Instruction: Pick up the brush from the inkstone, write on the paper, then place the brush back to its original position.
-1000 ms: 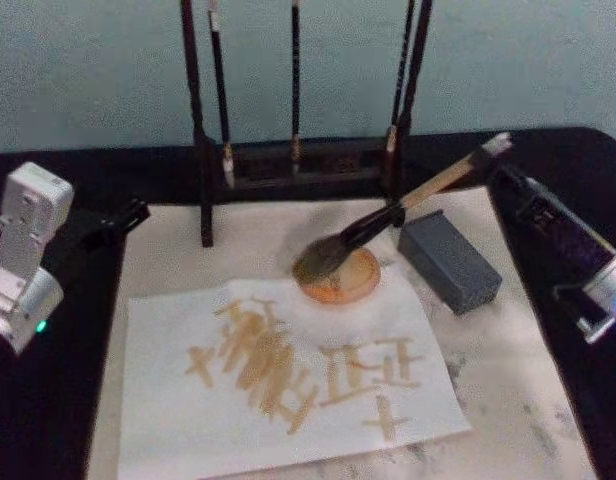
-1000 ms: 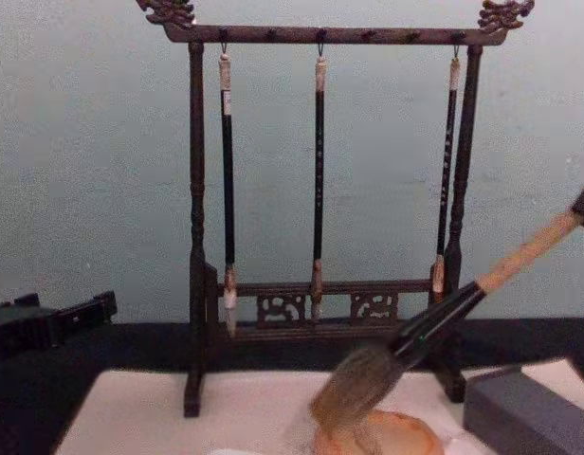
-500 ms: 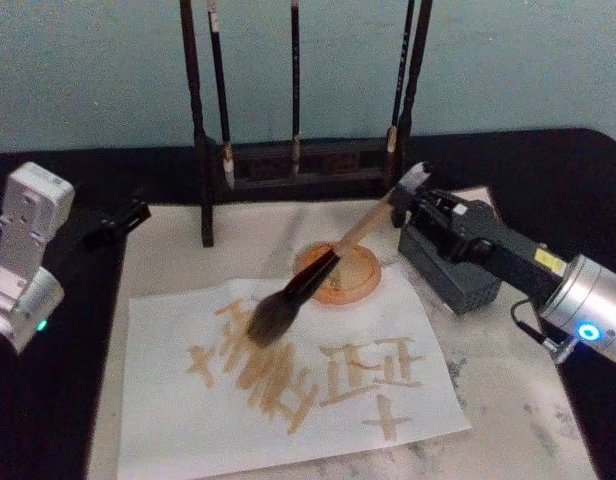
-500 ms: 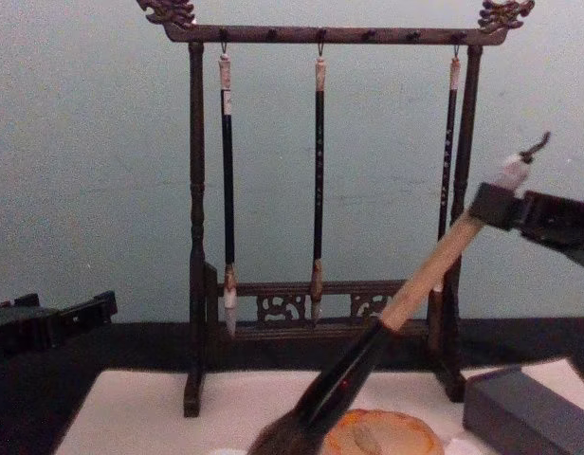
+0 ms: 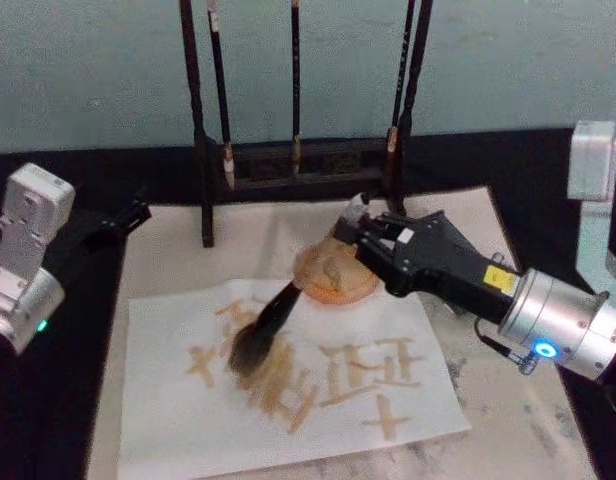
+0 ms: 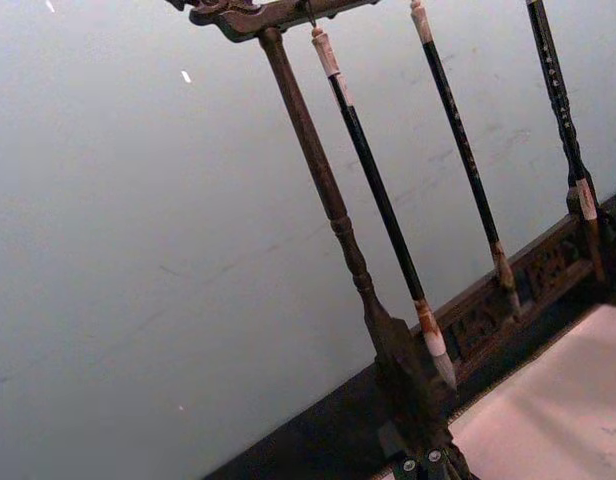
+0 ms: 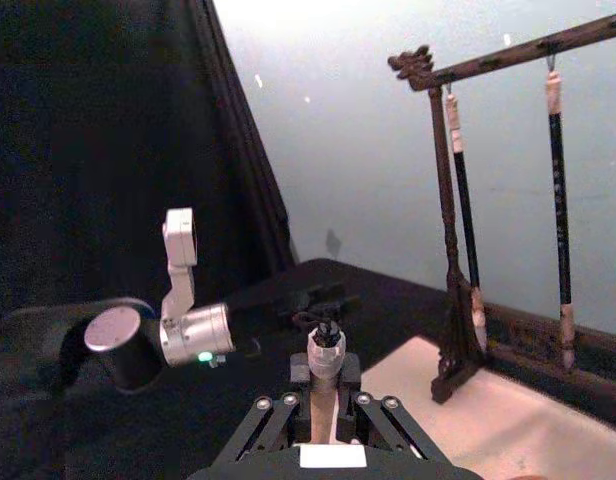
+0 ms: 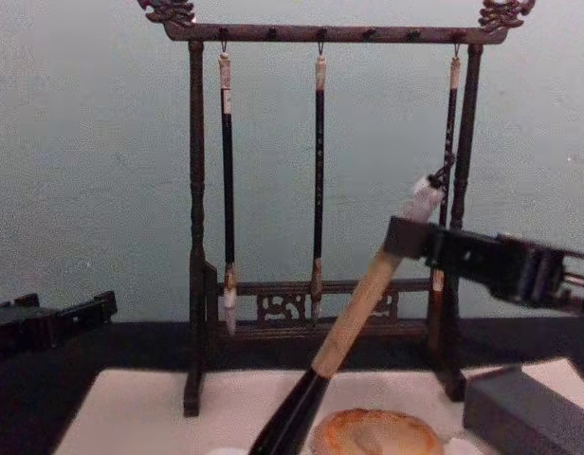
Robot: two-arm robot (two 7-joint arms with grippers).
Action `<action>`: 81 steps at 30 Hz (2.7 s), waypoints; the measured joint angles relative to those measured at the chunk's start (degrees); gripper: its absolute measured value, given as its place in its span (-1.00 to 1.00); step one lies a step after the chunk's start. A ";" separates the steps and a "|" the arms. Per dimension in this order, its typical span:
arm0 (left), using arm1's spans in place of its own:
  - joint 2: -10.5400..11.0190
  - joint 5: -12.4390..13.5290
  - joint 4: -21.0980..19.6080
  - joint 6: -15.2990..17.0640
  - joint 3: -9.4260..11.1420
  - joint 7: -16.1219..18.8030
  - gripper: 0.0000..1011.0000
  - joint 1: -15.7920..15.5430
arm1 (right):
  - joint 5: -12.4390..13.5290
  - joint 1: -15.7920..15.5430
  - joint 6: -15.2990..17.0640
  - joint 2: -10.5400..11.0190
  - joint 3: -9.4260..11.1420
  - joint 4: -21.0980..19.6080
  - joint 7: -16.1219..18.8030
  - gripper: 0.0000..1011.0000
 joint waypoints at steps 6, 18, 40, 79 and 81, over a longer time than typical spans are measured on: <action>0.00 0.00 0.00 0.00 0.00 0.00 0.98 0.00 | -2.41 -0.05 0.74 -0.27 -0.26 -0.18 -0.71 -0.68; 0.00 0.00 0.00 0.00 0.00 0.00 0.98 0.00 | -4.90 -1.69 1.85 0.31 1.24 -1.08 -1.30 -0.68; 0.00 0.00 0.00 0.00 0.00 0.00 0.98 0.00 | -1.69 -9.45 -0.61 4.79 9.12 -4.48 0.31 -0.69; 0.00 0.00 0.00 0.00 0.00 0.00 0.98 0.00 | 0.73 -4.54 -0.96 -0.93 3.78 0.87 4.04 -0.68; 0.00 0.00 0.00 0.00 0.00 0.00 0.98 0.00 | 0.84 -4.55 -0.92 -0.91 3.71 1.78 3.87 -0.68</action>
